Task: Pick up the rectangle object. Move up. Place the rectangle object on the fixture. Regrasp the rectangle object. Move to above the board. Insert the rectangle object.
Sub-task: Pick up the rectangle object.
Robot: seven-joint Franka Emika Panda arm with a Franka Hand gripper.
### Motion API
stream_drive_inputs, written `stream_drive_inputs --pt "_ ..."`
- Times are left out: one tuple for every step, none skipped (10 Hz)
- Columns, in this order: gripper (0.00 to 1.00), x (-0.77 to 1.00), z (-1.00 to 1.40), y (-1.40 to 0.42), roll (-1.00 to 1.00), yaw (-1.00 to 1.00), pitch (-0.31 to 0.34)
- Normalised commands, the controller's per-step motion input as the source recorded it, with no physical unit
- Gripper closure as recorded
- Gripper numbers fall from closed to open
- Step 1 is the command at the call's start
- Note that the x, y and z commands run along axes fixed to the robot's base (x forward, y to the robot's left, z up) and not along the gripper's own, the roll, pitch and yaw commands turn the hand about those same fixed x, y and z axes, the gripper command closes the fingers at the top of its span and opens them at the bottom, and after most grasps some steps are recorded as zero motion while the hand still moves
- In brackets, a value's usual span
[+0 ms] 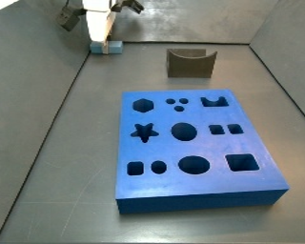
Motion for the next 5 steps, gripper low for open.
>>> stream_drive_inputs --pt "1.0 0.0 0.0 0.0 0.0 0.0 0.0" --pt "1.0 0.0 0.0 0.0 0.0 0.0 0.0" --pt "1.0 0.0 0.0 0.0 0.0 0.0 0.0" --pt "1.0 0.0 0.0 0.0 0.0 0.0 0.0" --pt "1.0 0.0 0.0 0.0 0.0 0.0 0.0"
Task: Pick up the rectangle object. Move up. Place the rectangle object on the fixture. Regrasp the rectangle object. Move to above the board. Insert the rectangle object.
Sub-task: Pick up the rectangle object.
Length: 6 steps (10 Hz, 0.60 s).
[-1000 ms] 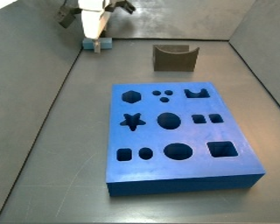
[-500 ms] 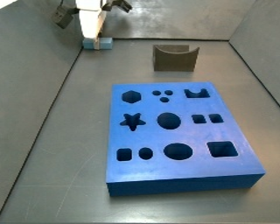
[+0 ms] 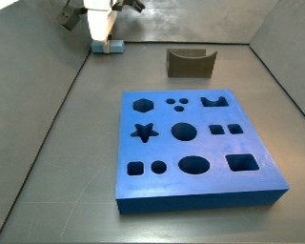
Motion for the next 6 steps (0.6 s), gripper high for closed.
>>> stream_drive_inputs --pt "1.0 0.0 0.0 0.0 0.0 0.0 0.0" --pt "1.0 0.0 0.0 0.0 0.0 0.0 0.0" --pt "1.0 0.0 0.0 0.0 0.0 0.0 0.0" --pt "1.0 0.0 0.0 0.0 0.0 0.0 0.0" --pt "1.0 0.0 0.0 0.0 0.0 0.0 0.0" --pt "1.0 0.0 0.0 0.0 0.0 0.0 0.0"
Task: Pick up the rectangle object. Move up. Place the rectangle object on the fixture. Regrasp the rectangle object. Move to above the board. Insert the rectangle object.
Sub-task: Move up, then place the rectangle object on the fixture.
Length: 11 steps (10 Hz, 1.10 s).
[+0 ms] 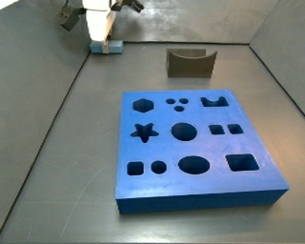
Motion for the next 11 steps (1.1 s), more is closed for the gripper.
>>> stream_drive_inputs --pt "1.0 0.0 0.54 0.0 0.0 0.0 0.0" --pt "1.0 0.01 0.51 -0.06 -0.01 0.03 0.023" --pt "1.0 -0.01 0.43 -0.05 0.0 0.02 0.072" --pt "1.0 -0.01 0.31 -0.02 0.04 0.01 0.137" --pt "1.0 -0.01 0.21 -0.01 0.08 -0.01 0.168" --pt "1.0 0.0 1.0 0.0 0.0 0.0 0.0" --pt "1.0 0.0 1.0 0.0 0.02 0.0 -0.002" --pt "1.0 -0.01 1.0 0.0 0.02 -0.01 0.047" --pt "1.0 -0.02 1.0 0.0 0.03 -0.02 0.091" --pt "1.0 -0.02 1.0 0.0 0.04 -0.03 0.12" --pt "1.0 -0.02 1.0 0.0 0.07 -0.04 0.17"
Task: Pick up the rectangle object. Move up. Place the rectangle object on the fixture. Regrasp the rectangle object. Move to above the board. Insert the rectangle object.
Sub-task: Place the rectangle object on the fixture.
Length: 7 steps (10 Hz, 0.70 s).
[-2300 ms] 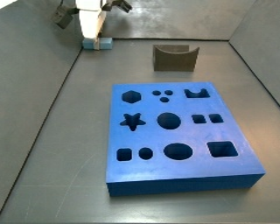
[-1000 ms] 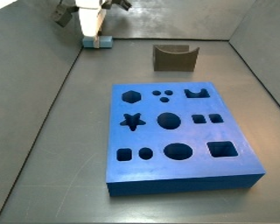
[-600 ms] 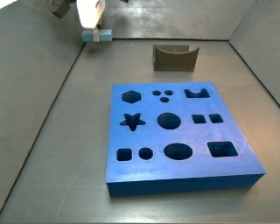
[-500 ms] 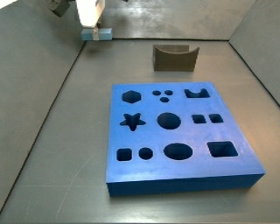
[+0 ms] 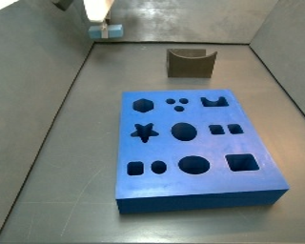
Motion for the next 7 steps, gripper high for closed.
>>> stream_drive_inputs --pt "1.0 -0.03 1.0 0.01 0.1 -0.04 0.182" --pt "1.0 -0.03 1.0 0.0 0.12 -0.03 0.184" --pt "1.0 -0.03 1.0 0.0 0.14 -0.02 0.194" --pt "1.0 -0.03 1.0 0.0 0.16 -0.01 0.2" --pt "1.0 -0.04 1.0 -0.01 0.17 0.0 0.198" --pt "1.0 -0.04 1.0 -0.01 0.17 0.01 0.198" --pt "1.0 -0.04 1.0 -0.01 0.18 0.01 0.197"
